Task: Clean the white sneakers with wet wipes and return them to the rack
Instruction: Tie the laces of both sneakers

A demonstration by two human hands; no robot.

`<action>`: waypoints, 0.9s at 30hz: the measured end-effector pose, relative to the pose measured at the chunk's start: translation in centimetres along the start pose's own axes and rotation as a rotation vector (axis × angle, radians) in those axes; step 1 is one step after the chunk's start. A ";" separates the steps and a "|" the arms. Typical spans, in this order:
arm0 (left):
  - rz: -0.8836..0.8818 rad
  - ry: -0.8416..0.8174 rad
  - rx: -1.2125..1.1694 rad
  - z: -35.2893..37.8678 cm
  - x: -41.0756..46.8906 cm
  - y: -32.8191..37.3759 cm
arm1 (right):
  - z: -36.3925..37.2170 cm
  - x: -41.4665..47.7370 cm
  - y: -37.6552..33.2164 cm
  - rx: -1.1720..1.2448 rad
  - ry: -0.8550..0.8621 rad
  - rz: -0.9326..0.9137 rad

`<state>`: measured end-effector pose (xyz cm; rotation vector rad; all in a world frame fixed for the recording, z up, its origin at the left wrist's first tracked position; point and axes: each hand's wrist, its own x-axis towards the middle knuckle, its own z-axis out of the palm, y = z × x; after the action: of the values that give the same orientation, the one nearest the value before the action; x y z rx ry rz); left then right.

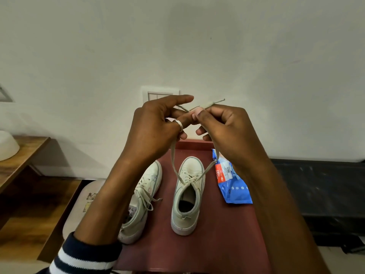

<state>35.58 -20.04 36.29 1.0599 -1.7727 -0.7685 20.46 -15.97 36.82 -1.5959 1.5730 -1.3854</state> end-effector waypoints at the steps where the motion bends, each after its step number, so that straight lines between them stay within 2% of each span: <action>1: -0.019 -0.013 -0.021 0.0 0.0 0.0 | 0.0 0.0 0.1 0.013 0.007 0.010; 5: -0.090 0.015 -0.128 0.5 0.0 0.0 | 0.2 -0.1 0.1 0.109 0.024 0.047; 10: 0.044 0.136 -0.027 1.1 -0.2 -0.1 | 0.5 -0.1 -0.1 0.363 0.093 0.198; 17: 0.138 0.062 0.012 0.7 -0.4 0.0 | 0.3 0.2 0.3 0.564 0.103 0.337; 21: 0.118 0.052 -0.002 0.5 -0.4 -0.1 | 0.3 0.2 0.1 0.451 0.135 0.355; 24: 0.075 0.084 0.019 0.7 -0.3 -0.2 | 0.5 0.1 0.1 0.263 0.134 0.254; 27: 0.022 0.088 0.028 0.8 -0.4 -0.4 | 0.5 -0.1 0.0 0.118 0.063 0.152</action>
<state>35.06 -19.80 35.53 1.0753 -1.7222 -0.6754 20.94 -16.06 36.67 -1.3470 1.5822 -1.4304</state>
